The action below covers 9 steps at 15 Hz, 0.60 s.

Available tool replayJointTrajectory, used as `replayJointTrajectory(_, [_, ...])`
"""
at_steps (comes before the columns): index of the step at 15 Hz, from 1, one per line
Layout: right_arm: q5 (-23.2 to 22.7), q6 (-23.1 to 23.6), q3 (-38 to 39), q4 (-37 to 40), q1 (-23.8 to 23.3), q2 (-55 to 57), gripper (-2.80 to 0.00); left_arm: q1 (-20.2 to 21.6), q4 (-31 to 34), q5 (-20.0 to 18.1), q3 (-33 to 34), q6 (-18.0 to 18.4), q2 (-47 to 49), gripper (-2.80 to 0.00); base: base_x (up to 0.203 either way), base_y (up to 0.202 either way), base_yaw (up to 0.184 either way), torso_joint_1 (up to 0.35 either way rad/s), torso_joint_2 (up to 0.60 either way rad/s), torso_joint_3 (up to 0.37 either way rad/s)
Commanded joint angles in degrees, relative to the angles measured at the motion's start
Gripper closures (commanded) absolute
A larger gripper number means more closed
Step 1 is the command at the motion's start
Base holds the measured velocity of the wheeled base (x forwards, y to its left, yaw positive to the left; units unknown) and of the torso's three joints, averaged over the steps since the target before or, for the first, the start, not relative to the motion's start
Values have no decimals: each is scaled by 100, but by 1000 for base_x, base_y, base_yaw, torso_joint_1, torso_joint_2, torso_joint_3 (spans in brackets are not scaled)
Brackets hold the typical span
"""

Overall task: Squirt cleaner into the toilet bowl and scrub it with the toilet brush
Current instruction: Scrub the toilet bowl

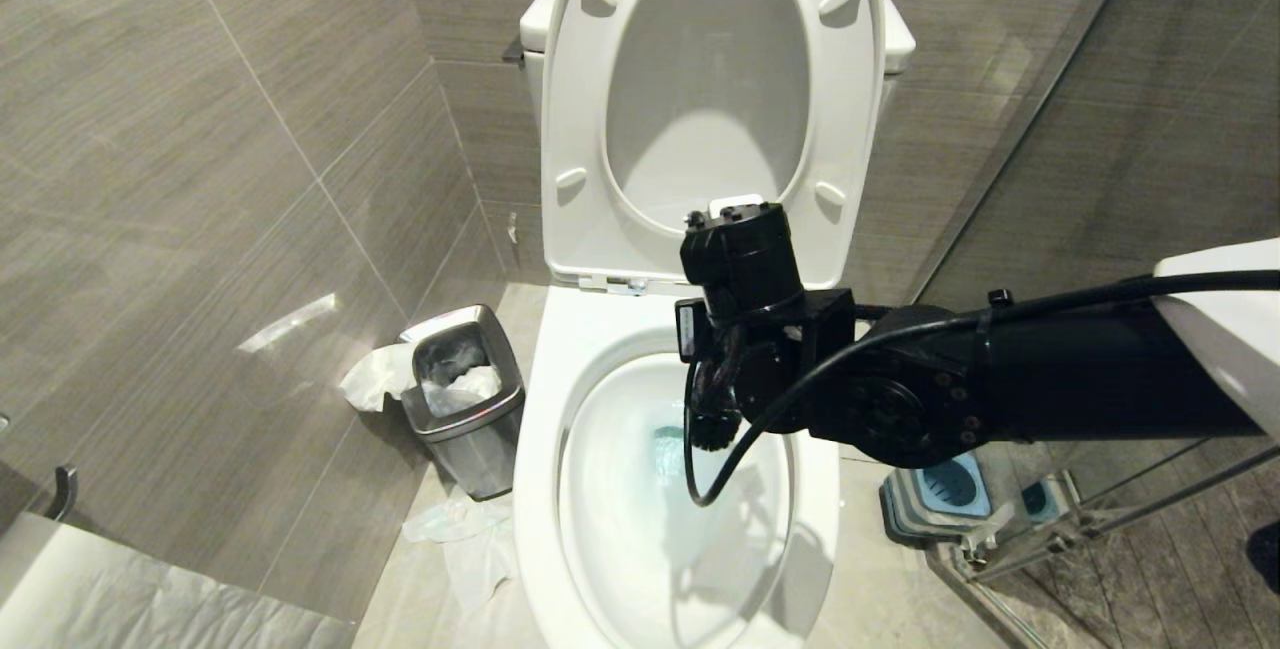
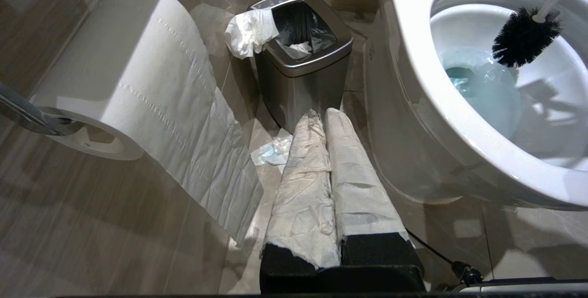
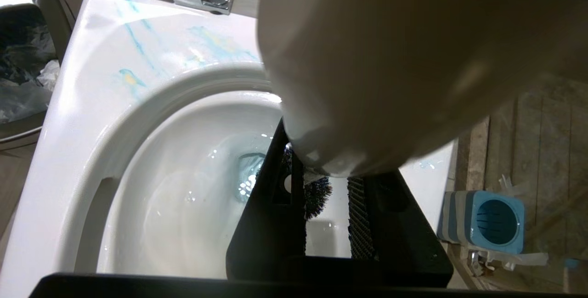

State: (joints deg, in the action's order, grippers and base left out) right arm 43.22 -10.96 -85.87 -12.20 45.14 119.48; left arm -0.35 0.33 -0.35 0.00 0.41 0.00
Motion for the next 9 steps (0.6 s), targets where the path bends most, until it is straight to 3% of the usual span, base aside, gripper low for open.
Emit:
replayJointTrajectory(1, [29, 19, -166, -10, 3, 219, 0, 0, 2, 0, 9, 3, 0, 0, 0, 0, 0, 0, 0, 0])
replayJointTrajectory(9, [55, 278, -1652, 11, -14, 1083, 0, 0, 2, 0, 9, 3, 0, 0, 0, 0, 0, 0, 0, 0])
